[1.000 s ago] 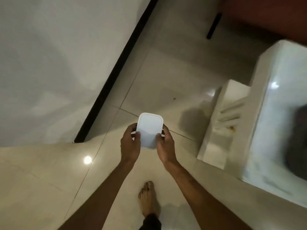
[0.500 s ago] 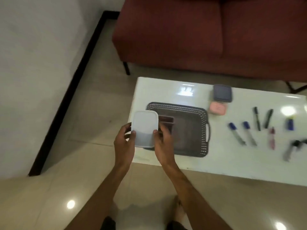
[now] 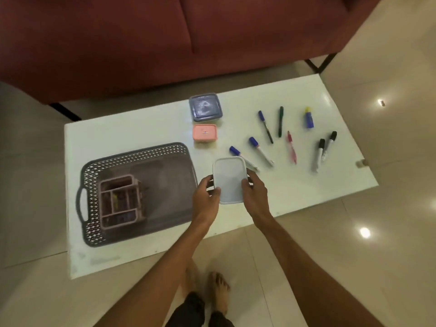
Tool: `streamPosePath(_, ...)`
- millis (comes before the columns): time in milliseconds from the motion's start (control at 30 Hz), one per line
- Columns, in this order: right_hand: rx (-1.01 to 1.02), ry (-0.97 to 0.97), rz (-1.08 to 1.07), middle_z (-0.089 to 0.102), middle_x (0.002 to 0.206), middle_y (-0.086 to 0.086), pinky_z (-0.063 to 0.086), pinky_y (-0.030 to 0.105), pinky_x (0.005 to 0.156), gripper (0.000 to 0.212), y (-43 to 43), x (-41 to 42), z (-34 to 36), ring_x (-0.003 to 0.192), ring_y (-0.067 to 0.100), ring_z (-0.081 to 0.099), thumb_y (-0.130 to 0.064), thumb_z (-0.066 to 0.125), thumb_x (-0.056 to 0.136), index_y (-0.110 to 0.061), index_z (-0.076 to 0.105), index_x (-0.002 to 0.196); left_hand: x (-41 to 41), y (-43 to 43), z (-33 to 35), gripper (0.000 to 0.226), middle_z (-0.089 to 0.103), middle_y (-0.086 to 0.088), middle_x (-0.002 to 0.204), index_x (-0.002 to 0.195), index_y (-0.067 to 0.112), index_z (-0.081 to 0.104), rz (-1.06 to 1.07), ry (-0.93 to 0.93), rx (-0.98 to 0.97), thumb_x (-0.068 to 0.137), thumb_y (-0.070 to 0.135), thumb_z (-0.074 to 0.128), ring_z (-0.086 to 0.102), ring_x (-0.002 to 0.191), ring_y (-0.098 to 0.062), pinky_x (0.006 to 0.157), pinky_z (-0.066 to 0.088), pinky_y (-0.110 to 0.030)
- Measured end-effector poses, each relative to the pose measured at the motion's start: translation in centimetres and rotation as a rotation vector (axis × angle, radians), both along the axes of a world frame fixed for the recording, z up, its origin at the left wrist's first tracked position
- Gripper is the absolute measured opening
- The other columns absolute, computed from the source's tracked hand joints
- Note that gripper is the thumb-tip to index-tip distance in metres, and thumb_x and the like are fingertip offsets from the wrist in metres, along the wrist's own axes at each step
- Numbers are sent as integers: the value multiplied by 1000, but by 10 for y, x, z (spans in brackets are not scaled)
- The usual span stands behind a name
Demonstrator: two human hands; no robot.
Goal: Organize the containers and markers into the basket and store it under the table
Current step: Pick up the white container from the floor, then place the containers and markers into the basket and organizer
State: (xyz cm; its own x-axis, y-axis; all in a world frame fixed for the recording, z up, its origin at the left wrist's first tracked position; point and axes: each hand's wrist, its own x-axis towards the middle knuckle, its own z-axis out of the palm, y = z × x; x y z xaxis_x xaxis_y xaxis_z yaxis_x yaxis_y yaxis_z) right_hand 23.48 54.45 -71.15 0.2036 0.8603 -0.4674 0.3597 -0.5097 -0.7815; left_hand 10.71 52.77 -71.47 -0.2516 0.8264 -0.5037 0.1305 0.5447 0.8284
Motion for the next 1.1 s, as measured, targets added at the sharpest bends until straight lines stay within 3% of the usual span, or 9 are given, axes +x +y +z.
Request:
streamPosePath(133, -76, -3, 53, 58, 133, 9, 48, 48, 106, 43, 17, 8, -29, 121, 28, 56, -14, 37, 103, -16, 49, 144, 5, 18, -29, 49, 59, -3, 137, 144, 21, 46, -68, 9, -127, 98, 7, 45, 60, 116, -21, 91, 54, -36)
streamPosePath(400, -155, 1, 50, 60, 132, 10, 51, 37, 94, 41, 34, 13, -43, 111, 25, 60, -15, 45, 102, -16, 49, 143, -6, 35, -34, 61, 41, -3, 156, 157, 27, 23, -130, -10, -248, 101, 10, 41, 46, 136, -23, 108, 44, -36)
streamPosePath(567, -10, -152, -8, 60, 133, 7, 49, 42, 102, 36, 49, 10, -25, 118, 26, 59, -16, 53, 101, -12, 54, 137, -22, 48, -12, 52, 46, -5, 152, 150, 17, 39, -140, 54, -118, 100, 10, 48, 50, 134, -22, 105, 43, -30)
streamPosePath(767, 192, -166, 64, 60, 133, 6, 49, 37, 99, 34, 128, -11, -8, 114, 23, 60, -15, 55, 100, -12, 57, 134, -47, 126, 2, 40, 59, -7, 138, 137, 11, 53, -54, 127, 41, 98, 8, 53, 61, 119, -24, 100, 52, -44)
streamPosePath(933, 221, -115, 155, 60, 133, 9, 51, 40, 100, 35, 216, -34, -23, 116, 24, 60, -14, 55, 101, -9, 56, 135, -62, 213, -13, 36, 60, -10, 138, 136, 11, 55, 15, 240, 76, 99, 13, 55, 62, 120, -27, 88, 50, -26)
streamPosePath(1100, 138, -118, 243, 54, 139, 13, 48, 44, 106, 42, 287, -48, -55, 126, 26, 54, -22, 53, 102, -9, 47, 142, -67, 279, -47, 41, 57, -11, 142, 139, 7, 53, 116, 322, 17, 100, 17, 54, 56, 128, -28, 107, 47, -36)
